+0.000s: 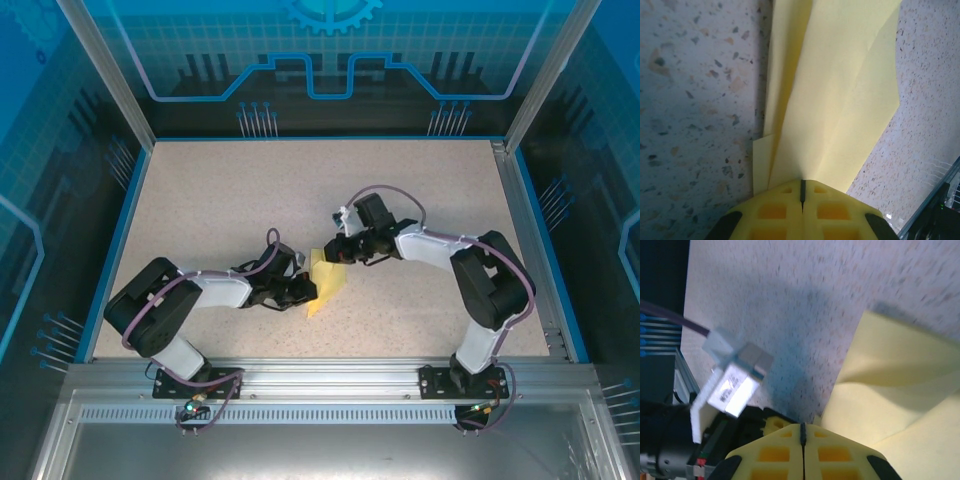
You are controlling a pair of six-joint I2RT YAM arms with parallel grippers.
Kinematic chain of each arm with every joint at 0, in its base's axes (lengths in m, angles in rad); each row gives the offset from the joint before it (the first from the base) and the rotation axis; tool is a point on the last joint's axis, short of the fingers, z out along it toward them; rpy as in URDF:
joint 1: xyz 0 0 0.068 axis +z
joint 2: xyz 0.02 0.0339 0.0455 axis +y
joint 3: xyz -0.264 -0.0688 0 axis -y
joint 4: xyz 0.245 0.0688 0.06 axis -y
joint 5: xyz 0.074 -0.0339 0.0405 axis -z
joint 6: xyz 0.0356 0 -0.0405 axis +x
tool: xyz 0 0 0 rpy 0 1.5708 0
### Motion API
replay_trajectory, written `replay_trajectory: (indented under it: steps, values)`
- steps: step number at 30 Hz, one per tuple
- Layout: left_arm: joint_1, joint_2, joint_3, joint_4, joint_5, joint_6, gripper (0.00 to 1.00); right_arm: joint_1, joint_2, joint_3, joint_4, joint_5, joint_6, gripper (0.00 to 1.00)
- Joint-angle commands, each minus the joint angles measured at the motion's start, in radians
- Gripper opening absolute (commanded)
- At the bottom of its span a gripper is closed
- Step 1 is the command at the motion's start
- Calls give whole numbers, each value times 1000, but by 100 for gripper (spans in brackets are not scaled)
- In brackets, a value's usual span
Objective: Fold a paper plane with a square sheet of paper (pick it up from the middle)
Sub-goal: Fourth fold the wing at the center of the table.
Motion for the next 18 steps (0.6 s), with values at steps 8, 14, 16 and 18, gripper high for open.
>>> replay_trajectory:
  steps: [8, 14, 16, 18]
  values:
    - [-8, 44, -37, -205, -64, 24, 1, 73, 127, -31, 57, 42, 24, 3]
    - [-9, 51, -41, -208, -61, 31, 1, 39, 186, -36, 91, 99, 37, 2]
    - [-8, 53, -49, -204, -58, 34, 1, 5, 190, -48, 114, 89, 51, 3]
    - [-8, 56, -55, -205, -60, 38, 1, -25, 197, -43, 127, 84, 52, 3]
